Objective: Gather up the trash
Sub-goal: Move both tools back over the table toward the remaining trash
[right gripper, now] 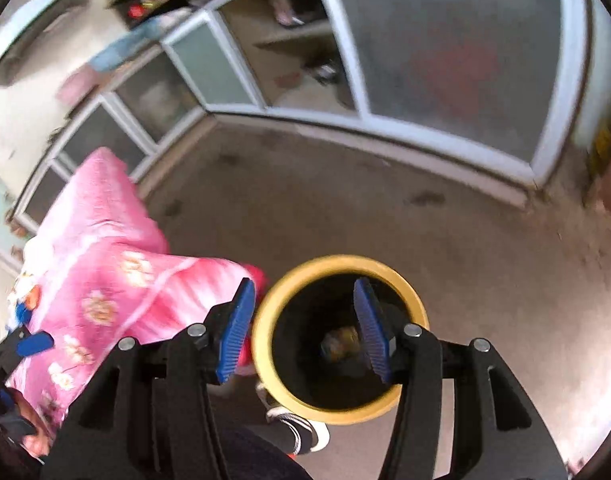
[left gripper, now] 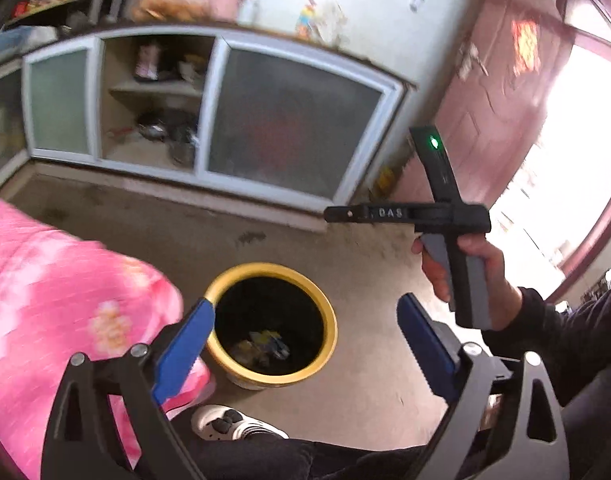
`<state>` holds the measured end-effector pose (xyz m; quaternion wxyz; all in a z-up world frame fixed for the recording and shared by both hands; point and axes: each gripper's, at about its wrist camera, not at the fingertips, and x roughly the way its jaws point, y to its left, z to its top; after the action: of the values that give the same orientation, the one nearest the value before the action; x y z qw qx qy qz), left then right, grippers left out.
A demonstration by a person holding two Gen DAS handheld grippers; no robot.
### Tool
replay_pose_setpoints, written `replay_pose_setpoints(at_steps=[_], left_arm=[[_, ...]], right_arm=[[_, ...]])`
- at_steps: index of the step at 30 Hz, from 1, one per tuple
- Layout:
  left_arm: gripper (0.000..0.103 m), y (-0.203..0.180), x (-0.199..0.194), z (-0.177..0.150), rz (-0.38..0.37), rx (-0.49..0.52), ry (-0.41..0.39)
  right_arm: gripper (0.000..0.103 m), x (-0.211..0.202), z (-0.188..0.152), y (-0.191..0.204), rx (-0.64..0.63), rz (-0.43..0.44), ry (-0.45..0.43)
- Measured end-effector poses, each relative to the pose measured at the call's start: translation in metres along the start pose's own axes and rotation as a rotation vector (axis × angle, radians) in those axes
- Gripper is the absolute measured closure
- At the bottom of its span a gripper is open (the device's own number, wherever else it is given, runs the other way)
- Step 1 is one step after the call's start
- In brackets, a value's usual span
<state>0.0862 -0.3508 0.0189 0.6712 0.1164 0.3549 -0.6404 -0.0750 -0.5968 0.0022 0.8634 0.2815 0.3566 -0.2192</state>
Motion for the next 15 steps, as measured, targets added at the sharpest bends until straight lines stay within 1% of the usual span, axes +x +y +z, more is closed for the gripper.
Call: replay_pose_setpoints(at_steps=[1, 3, 4, 6, 7, 11, 12, 13, 15], left_arm=[[0.008, 0.002, -0.019, -0.003, 0.023, -0.015, -0.029], [0.008, 0.007, -0.048, -0.011, 0.075, -0.044, -0.074], [0.008, 0.012, -0.065, -0.015, 0.114, -0.062, -0.093], [0.008, 0.017, -0.098, -0.027, 0.188, -0.096, -0.132], [0.008, 0.021, -0.11, -0.031, 0.214, -0.112, -0.147], [0.008, 0.033, -0.173, -0.059, 0.351, -0.195, -0.216], [0.008, 0.037, -0.192, -0.069, 0.418, -0.221, -0.236], [0.008, 0.04, -0.205, -0.073, 0.467, -0.239, -0.247], [0.008, 0.047, -0.234, -0.089, 0.548, -0.285, -0.275]], right_arm=[[0.047, -0.004, 0.001, 0.012, -0.028, 0.02, -0.019], [0.043, -0.011, 0.004, 0.043, -0.102, 0.069, -0.063], [0.04, -0.015, 0.005, 0.063, -0.151, 0.1, -0.079], [0.038, -0.018, 0.005, 0.094, -0.215, 0.146, -0.1], [0.035, -0.018, 0.005, 0.113, -0.249, 0.176, -0.112], [0.027, -0.016, 0.004, 0.18, -0.342, 0.309, -0.124], [0.022, -0.016, 0.004, 0.191, -0.358, 0.331, -0.128], [0.017, -0.015, 0.002, 0.21, -0.38, 0.36, -0.141], [0.012, -0.014, 0.0, 0.236, -0.411, 0.401, -0.155]])
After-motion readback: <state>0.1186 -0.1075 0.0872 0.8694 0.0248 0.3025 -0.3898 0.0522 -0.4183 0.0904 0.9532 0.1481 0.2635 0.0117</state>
